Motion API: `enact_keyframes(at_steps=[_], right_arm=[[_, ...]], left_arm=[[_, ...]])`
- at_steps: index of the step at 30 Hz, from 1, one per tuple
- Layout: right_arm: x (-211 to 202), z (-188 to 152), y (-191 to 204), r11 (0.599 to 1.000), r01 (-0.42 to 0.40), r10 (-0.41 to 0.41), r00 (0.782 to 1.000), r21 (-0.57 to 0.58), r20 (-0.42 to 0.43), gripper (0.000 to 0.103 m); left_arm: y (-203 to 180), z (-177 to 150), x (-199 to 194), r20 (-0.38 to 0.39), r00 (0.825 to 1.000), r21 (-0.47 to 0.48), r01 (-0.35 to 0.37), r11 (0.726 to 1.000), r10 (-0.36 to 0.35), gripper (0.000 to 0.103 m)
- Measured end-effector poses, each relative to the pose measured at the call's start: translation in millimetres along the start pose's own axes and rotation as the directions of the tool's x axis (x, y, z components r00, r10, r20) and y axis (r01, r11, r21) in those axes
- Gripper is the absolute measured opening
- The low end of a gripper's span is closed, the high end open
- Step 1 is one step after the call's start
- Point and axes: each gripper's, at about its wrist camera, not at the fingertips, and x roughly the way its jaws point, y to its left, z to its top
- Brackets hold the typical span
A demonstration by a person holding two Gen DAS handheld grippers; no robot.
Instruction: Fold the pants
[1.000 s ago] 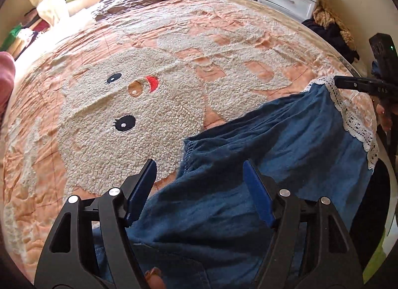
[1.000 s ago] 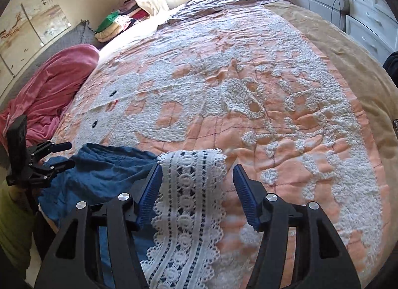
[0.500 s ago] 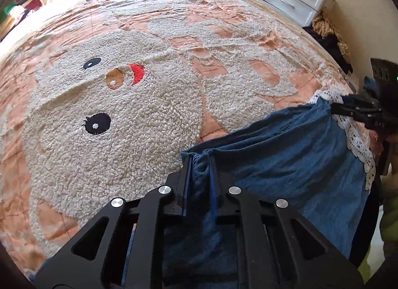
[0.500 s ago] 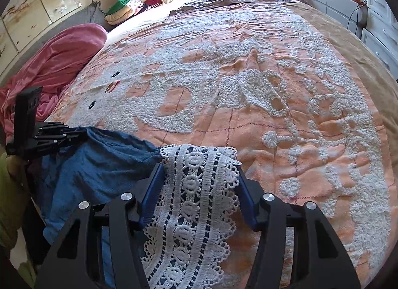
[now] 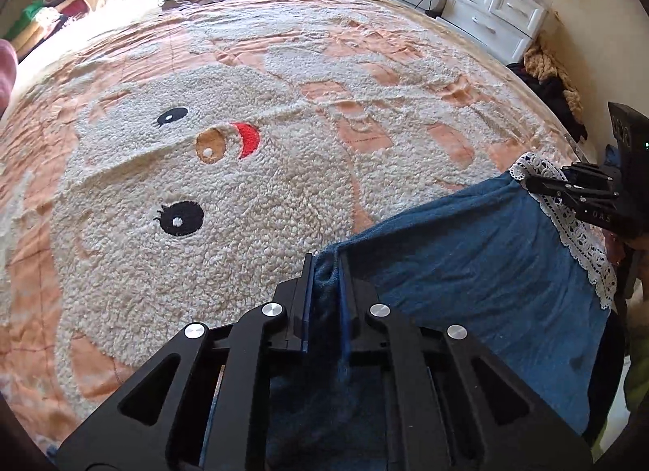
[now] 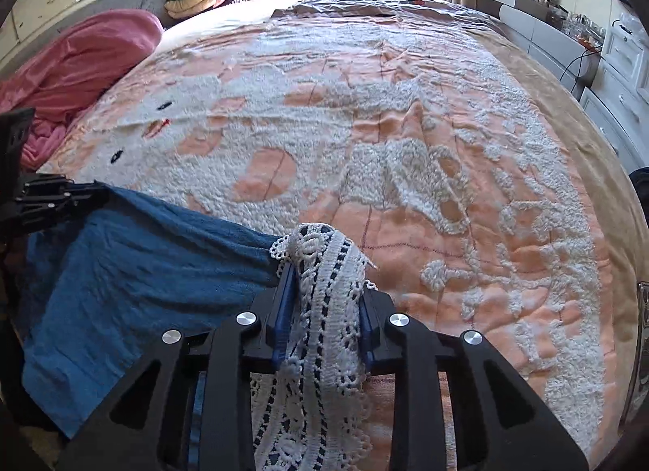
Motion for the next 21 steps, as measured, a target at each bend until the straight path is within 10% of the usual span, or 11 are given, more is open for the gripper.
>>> enact_keyframes(at_steps=[10, 21], right_arm=[[-97, -55, -14, 0.987, -0.048, 0.020, 0.985, 0.155, 0.173, 0.064], [-127, -126, 4, 0.962, -0.051, 0.015, 0.991, 0.267, 0.133, 0.065]], left_arm=[[16, -37, -87, 0.153, 0.988, -0.085, -0.006, 0.996, 0.019, 0.047], [54, -169, -204, 0.195, 0.955, -0.281, -0.163, 0.946, 0.223, 0.055]])
